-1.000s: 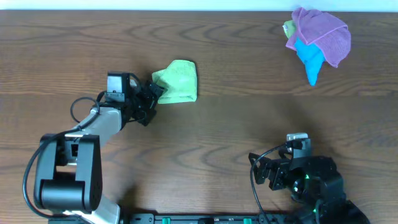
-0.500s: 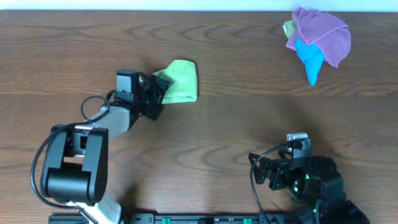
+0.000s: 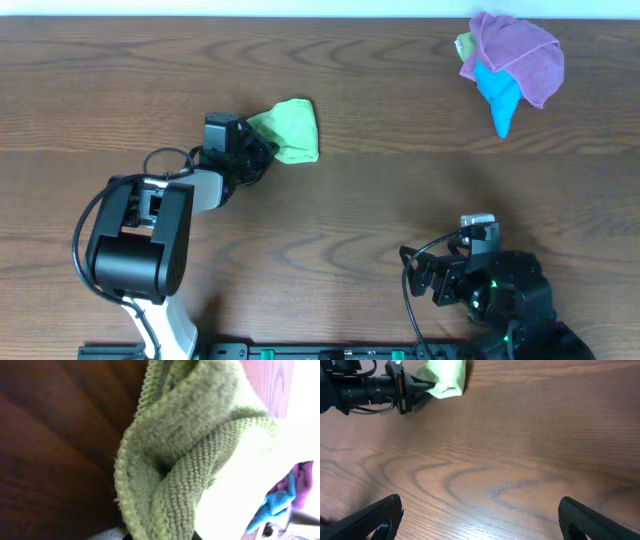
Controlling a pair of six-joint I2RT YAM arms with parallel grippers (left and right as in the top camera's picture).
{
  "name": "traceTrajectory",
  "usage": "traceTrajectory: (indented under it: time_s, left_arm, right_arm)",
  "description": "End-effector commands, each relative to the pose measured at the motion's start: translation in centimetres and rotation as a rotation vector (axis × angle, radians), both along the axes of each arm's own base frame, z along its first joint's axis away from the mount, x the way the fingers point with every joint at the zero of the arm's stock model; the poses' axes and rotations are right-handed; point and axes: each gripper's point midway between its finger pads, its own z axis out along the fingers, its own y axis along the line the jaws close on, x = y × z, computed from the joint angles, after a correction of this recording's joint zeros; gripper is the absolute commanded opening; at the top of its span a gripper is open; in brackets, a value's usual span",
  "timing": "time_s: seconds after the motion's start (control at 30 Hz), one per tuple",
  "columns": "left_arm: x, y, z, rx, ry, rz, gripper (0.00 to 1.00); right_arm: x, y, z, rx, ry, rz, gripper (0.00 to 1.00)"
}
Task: Fold the cloth
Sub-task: 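Drag the green bundle with the left gripper toward the far left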
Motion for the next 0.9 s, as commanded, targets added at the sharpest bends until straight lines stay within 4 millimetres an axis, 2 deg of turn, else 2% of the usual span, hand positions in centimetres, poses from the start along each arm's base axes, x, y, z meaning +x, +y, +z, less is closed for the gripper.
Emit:
traceTrajectory:
  time_s: [0.0, 0.07, 0.17, 0.47, 0.57, 0.63, 0.7, 0.87]
  left_arm:
    - [-0.8, 0.6, -2.2, 0.096, -0.011, -0.069, 0.06]
    - [-0.3, 0.4, -1.2, 0.093, -0.052, -0.101, 0.06]
    - [1.2, 0.7, 1.4, 0.081, -0.116, -0.136, 0.06]
    - [8.6, 5.4, 14.1, 0.186, -0.295, -0.119, 0.06]
    - [10.4, 6.8, 16.6, 0.222, -0.342, -0.103, 0.06]
    - [11.6, 7.8, 17.6, 0.235, -0.370, -0.085, 0.06]
    - [12.6, 8.7, 17.6, 0.244, -0.375, -0.064, 0.06]
    - [14.2, 10.1, 14.8, 0.204, -0.333, -0.069, 0.06]
  right_arm:
    - [0.1, -0.2, 0.0, 0.014, 0.004, -0.020, 0.99]
    - [0.1, -0.2, 0.0, 0.014, 0.004, -0.020, 0.99]
    - [0.1, -0.2, 0.0, 0.014, 0.004, -0.021, 0.99]
    - [0.1, -0.2, 0.0, 0.014, 0.004, -0.020, 0.99]
    - [0.1, -0.2, 0.0, 0.014, 0.004, -0.020, 0.99]
    - [0.1, -0.2, 0.0, 0.014, 0.004, -0.020, 0.99]
    - [0.1, -0.2, 0.0, 0.014, 0.004, -0.020, 0.99]
    - [0.1, -0.2, 0.0, 0.014, 0.004, -0.020, 0.99]
